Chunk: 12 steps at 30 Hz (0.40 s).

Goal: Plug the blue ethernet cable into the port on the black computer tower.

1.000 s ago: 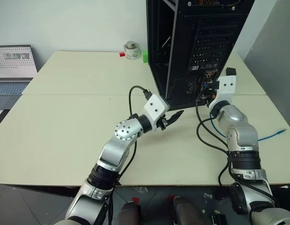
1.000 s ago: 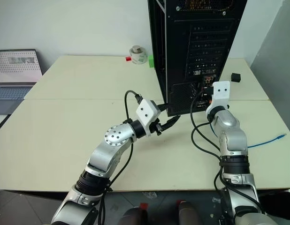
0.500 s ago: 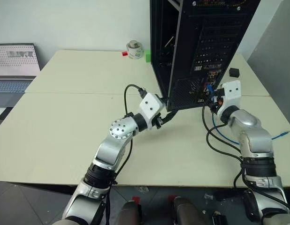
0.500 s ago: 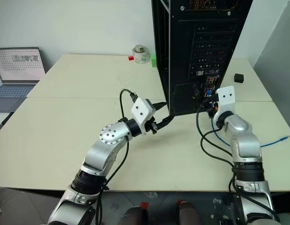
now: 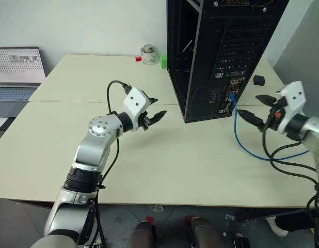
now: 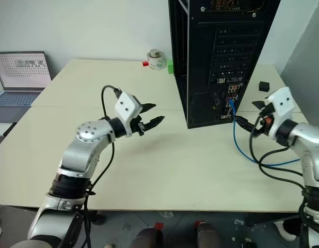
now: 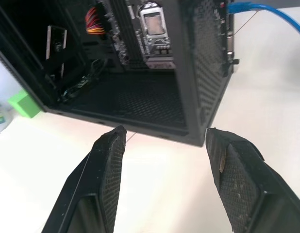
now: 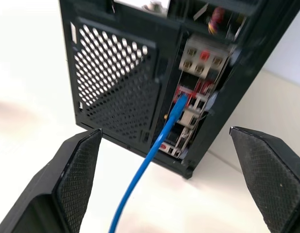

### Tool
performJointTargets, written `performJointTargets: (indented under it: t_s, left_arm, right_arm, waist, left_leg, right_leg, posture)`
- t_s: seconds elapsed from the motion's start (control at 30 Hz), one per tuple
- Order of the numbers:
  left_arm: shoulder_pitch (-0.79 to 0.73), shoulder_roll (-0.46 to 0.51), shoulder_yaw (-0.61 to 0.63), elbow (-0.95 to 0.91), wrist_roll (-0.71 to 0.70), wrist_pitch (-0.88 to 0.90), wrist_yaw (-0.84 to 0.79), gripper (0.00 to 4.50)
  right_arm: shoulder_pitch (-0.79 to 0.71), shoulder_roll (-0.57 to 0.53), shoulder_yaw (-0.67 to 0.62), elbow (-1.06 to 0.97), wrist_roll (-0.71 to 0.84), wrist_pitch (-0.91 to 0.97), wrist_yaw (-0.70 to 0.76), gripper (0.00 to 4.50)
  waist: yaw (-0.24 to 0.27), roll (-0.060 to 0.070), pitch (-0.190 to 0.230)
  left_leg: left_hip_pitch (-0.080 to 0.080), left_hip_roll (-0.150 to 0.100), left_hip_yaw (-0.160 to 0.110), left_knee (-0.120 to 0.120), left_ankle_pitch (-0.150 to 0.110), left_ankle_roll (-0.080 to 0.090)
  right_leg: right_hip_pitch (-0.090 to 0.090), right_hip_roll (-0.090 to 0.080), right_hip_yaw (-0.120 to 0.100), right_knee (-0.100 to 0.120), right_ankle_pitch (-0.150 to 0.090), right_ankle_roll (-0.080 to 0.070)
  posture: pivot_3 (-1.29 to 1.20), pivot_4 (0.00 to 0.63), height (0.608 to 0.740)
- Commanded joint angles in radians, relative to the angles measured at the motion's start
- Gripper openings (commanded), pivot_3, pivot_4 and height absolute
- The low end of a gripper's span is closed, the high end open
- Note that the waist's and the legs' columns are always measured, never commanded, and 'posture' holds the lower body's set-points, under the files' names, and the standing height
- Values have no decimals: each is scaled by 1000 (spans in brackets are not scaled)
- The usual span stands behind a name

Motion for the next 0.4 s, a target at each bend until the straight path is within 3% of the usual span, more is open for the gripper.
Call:
performJointTargets:
  t_s: [0.03, 0.4]
  left_arm:
    - [-26, 7, 31, -18, -56, 10, -51, 2765]
    - [7, 20, 46, -85, -181, 50, -162, 2765]
  right_arm:
    - [-13, -38, -43, 6, 33, -30, 53, 4461]
    - [-2, -35, -41, 17, 57, -39, 79, 4461]
  waist:
    - [0, 0, 0]
    - [0, 0, 0]
  left_leg:
    - [0, 0, 0, 0, 0, 0]
    - [0, 0, 0, 0, 0, 0]
  right_leg:
    - [0, 0, 0, 0, 0, 0]
    - [0, 0, 0, 0, 0, 0]
  posture:
    - [0, 150, 740]
    - [0, 150, 740]
